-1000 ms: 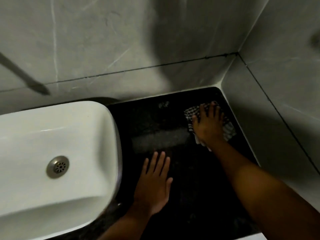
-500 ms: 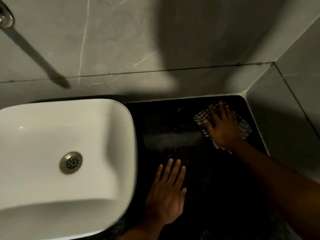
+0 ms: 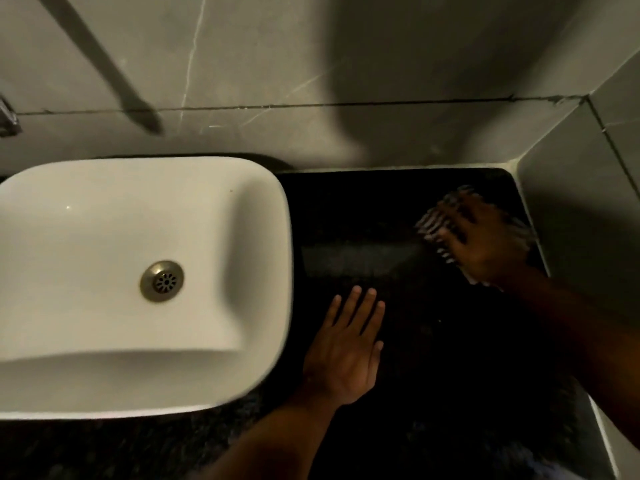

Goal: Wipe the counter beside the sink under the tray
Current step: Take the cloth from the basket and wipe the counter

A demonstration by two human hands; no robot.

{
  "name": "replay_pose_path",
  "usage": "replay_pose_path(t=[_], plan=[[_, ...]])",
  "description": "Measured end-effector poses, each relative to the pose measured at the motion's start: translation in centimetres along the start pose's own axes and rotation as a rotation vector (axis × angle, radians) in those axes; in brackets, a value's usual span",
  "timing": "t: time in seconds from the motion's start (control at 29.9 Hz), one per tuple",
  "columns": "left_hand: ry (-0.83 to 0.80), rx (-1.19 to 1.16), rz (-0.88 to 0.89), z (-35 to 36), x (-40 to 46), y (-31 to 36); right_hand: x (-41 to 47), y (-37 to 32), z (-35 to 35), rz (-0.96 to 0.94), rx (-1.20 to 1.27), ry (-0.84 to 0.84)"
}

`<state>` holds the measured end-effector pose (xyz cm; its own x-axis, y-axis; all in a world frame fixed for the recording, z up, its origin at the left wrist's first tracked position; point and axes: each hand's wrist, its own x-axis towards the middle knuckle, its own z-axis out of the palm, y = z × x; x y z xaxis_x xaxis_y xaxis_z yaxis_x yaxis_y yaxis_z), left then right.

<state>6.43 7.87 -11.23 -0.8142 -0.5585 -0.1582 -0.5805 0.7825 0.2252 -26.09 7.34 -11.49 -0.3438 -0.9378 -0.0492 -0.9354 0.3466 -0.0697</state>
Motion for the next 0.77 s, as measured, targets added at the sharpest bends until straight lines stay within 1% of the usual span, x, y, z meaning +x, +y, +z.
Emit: replay_pose_path(t=[0.03,0.07,0.1,0.23,0.33,0.4,0.47,0.53,0.57,0.67,0.7,0.77], plan=[[0.006,-0.002,-0.006,0.0,0.0,-0.1,-0.7,0.7,-0.2,0.120,0.040,0.002],[0.009,-0.005,-0.012,0.0,0.0,-0.1,-1.7,0.5,-0.2,0.200,0.072,-0.005],[0.009,-0.008,-0.015,0.0,0.0,-0.2,-3.2,-0.4,-0.1,0.237,0.086,-0.013],[0.022,-0.010,-0.004,-0.1,-0.2,-0.2,-15.2,-5.2,0.9,0.279,0.072,-0.033],[0.020,0.009,-0.008,-0.1,-0.2,0.0,-23.8,-10.6,1.2,0.298,0.029,-0.101],[0.006,0.025,-0.011,0.0,-0.5,0.1,-26.4,-14.2,1.2,0.242,0.049,-0.155],[0.003,0.034,-0.015,0.2,-0.6,0.0,-26.4,-15.7,1.5,0.164,0.066,-0.203],[0.006,0.047,-0.007,0.2,-0.5,-0.1,-24.1,-14.0,1.4,0.101,0.035,-0.169],[0.011,0.052,-0.003,0.2,-0.3,-0.2,-22.7,-12.1,1.3,0.138,0.028,-0.156],[0.035,0.065,-0.007,0.2,-0.3,0.0,-20.5,-5.7,0.6,0.487,0.047,-0.101],[0.041,0.064,-0.009,0.3,-0.6,0.2,-21.3,-4.7,0.5,0.552,0.060,-0.113],[0.052,0.072,-0.002,0.4,-0.7,0.0,-24.0,-5.8,0.7,0.571,0.059,-0.158]])
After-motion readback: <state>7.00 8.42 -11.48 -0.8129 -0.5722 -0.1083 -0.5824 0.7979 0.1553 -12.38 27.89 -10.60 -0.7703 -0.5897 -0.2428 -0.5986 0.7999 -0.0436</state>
